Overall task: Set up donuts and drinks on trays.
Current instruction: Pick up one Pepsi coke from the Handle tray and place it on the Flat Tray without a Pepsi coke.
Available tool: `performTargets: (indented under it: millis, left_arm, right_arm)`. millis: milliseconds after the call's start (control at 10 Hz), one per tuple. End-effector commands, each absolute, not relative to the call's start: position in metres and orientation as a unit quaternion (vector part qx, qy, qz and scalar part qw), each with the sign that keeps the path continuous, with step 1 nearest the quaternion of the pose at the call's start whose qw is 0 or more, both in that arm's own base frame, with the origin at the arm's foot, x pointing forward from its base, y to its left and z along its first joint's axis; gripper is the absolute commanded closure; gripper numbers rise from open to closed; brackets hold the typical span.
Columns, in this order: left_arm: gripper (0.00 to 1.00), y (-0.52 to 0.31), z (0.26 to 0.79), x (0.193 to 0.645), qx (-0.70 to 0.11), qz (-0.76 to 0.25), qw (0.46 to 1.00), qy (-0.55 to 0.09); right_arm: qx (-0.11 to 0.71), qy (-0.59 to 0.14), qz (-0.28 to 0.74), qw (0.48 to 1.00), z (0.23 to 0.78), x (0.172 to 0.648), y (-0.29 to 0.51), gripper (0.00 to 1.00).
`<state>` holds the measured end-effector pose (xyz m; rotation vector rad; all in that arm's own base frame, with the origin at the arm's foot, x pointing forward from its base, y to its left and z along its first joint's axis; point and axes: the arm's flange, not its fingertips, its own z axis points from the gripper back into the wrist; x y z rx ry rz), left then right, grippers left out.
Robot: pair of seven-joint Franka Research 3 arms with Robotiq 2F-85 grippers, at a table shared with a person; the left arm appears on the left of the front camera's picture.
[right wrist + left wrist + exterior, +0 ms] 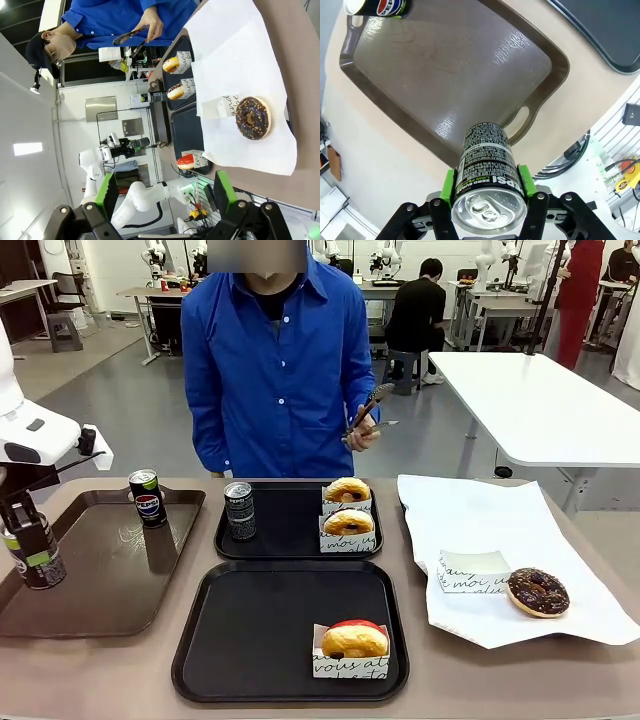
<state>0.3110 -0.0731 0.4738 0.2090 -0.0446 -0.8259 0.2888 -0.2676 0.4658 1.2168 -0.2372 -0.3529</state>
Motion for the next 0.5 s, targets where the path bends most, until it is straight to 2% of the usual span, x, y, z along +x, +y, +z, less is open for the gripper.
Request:
performTargets:
  millis: [0, 400]
  left_arm:
    - [0.42, -0.085, 0.471, 0.316, 0.083, -0.413, 0.906, -0.05]
    - [0.42, -0.17, 0.487, 0.325, 0.07, -0.449, 0.885, -0.101]
  right_arm:
    - [0.575, -0.117, -0.163, 0.793, 0.466, 0.289, -0.267, 0.0]
    - [0.575, -0.117, -0.163, 0.793, 0.466, 0.289, -0.267, 0.0]
